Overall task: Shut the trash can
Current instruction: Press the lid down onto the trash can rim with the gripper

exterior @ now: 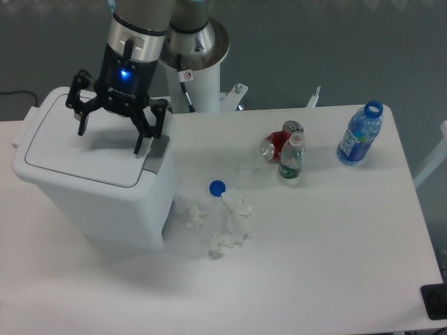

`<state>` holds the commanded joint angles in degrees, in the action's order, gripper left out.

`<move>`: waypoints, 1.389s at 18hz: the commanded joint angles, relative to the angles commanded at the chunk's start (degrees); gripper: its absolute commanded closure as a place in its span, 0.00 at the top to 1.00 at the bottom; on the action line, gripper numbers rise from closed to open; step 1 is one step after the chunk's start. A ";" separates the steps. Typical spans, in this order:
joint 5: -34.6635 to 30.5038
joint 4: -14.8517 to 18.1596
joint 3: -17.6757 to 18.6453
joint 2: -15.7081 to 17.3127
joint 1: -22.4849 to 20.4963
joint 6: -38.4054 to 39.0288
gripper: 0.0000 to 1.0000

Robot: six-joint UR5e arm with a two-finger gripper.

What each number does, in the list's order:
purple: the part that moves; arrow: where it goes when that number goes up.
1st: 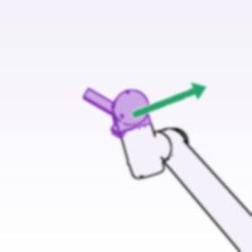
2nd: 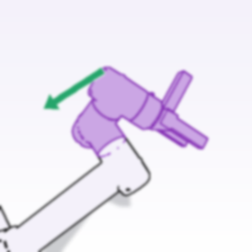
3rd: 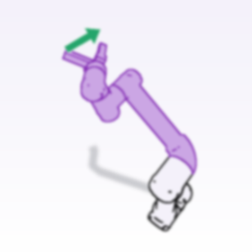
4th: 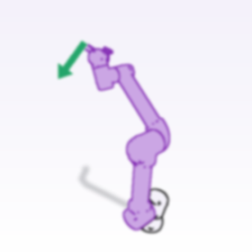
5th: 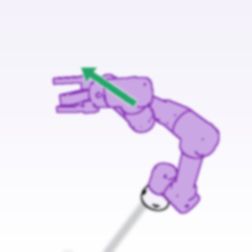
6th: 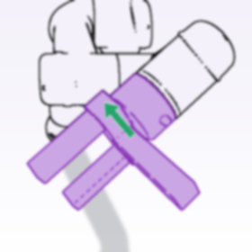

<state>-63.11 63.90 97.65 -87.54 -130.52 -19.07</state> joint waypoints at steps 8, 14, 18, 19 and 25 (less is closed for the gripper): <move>0.00 0.09 0.09 -0.26 0.00 -0.18 1.00; 0.00 0.09 0.09 -0.70 0.00 -0.44 1.00; 0.00 0.00 0.09 -0.97 -0.17 -0.53 1.00; 0.00 0.00 0.00 -0.97 -0.18 -0.53 1.00; 0.09 0.00 -0.09 -0.97 -0.26 -0.61 1.00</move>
<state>-63.02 63.90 97.56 -88.51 -130.78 -19.69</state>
